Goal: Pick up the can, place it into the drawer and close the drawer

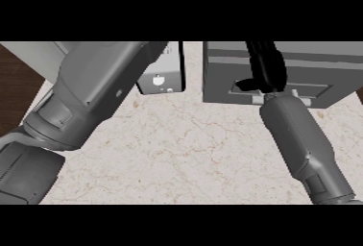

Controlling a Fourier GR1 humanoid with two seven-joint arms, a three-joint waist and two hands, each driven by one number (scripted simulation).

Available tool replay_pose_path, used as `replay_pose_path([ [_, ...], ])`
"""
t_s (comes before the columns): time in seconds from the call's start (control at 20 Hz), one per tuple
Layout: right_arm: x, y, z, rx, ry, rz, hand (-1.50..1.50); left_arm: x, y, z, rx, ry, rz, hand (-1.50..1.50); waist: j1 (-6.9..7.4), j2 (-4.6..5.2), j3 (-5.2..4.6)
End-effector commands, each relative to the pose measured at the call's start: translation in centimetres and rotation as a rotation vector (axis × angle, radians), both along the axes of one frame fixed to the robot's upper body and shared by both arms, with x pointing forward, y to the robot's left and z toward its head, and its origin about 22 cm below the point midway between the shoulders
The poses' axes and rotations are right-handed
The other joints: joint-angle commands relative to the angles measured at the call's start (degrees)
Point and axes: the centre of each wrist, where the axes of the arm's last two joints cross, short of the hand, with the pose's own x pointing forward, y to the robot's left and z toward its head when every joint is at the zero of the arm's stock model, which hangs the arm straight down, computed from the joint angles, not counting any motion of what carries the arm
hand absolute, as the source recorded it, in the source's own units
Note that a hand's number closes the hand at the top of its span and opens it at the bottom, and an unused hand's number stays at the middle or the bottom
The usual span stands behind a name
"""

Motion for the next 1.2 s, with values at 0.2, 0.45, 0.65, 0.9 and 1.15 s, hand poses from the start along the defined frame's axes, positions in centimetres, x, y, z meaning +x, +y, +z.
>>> replay_pose_path([
  [0.2, 2.3, 1.2, 0.5, -0.021, -0.072, -0.038, -1.5, 0.1, 2.9, 0.5, 0.004, 0.01, -0.016, -1.5, 1.21, 0.45, 0.04],
  [0.45, 4.2, 0.6, 4.6, -0.021, -0.083, -0.06, -1.5, -0.4, 4.1, -0.2, 0.001, 0.017, -0.033, -1.5, 2.84, 0.24, 0.01],
  [0.65, 5.1, 2.1, 7.1, 0.003, -0.11, -0.05, -1.5, -0.5, 4.9, -0.8, 0.02, 0.019, -0.019, -1.5, 3.44, 0.71, 0.02],
  [0.9, 5.1, 1.3, 6.9, 0.075, -0.116, -0.014, -1.5, -1.2, 6.0, -2.1, 0.002, 0.026, -0.029, -1.5, 3.38, 0.47, 0.1],
  [1.15, 5.4, 2.0, 8.3, 0.17, -0.142, 0.04, -1.5, -1.4, 8.1, -1.5, -0.005, 0.012, -0.031, -1.5, 3.38, 0.47, 0.11],
])
